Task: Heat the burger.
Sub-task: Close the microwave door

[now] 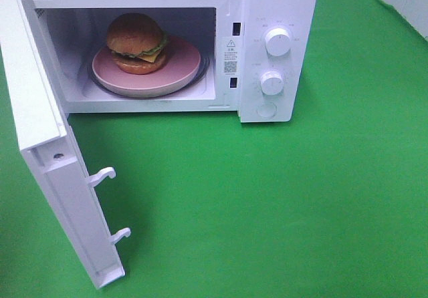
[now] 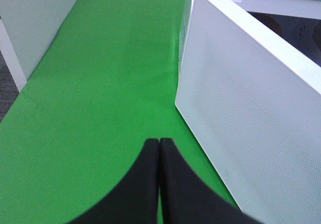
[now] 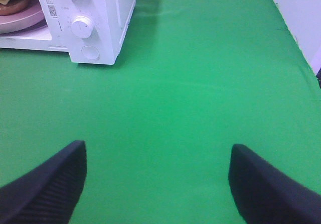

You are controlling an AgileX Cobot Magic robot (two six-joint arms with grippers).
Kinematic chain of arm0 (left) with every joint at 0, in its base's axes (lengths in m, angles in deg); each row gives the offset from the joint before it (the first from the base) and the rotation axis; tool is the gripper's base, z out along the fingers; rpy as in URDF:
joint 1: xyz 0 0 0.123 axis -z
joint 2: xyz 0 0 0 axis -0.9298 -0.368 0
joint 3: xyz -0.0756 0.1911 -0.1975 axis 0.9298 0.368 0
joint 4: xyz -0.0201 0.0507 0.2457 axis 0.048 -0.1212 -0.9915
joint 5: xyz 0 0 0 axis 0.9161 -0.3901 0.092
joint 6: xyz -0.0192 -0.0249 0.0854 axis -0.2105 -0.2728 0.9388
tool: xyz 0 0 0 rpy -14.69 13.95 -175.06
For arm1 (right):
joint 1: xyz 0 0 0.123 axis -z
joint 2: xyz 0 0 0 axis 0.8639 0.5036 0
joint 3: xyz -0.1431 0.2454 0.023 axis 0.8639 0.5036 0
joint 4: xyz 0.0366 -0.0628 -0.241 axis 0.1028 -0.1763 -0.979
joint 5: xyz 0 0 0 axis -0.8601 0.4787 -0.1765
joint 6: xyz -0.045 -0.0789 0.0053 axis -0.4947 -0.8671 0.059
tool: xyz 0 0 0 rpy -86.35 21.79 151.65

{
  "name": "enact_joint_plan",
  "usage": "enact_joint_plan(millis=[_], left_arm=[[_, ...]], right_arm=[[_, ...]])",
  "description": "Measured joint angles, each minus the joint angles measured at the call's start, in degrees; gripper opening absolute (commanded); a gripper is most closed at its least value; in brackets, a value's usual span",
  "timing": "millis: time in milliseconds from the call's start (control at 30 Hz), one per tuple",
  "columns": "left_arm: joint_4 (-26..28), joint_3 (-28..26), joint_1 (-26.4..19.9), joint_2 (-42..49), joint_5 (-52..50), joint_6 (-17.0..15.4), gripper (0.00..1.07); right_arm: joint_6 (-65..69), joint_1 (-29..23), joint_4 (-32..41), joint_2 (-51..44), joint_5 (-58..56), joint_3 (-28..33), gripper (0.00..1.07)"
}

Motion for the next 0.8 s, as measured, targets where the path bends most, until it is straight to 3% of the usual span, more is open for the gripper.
enact_joint_plan(millis=[167,200,300,800], left_arm=[[0.0,2.29,0.0,-0.74,-4.3,0.0,0.0],[-0.06,5.44,0.0,-0.97,-9.22,0.0,0.0],[-0.06,8.31,0.0,-0.97,-14.44,0.0,0.0],[-0.06,20.34,0.0,-1.09,-35.7,0.0,0.0]], right_arm=[[0.0,0.0,0.0,0.0,0.0,0.0,0.76],[0.0,0.0,0.0,0.0,0.0,0.0,0.76],[0.0,0.0,0.0,0.0,0.0,0.0,0.76],[0.0,0.0,0.0,0.0,0.0,0.0,0.75]])
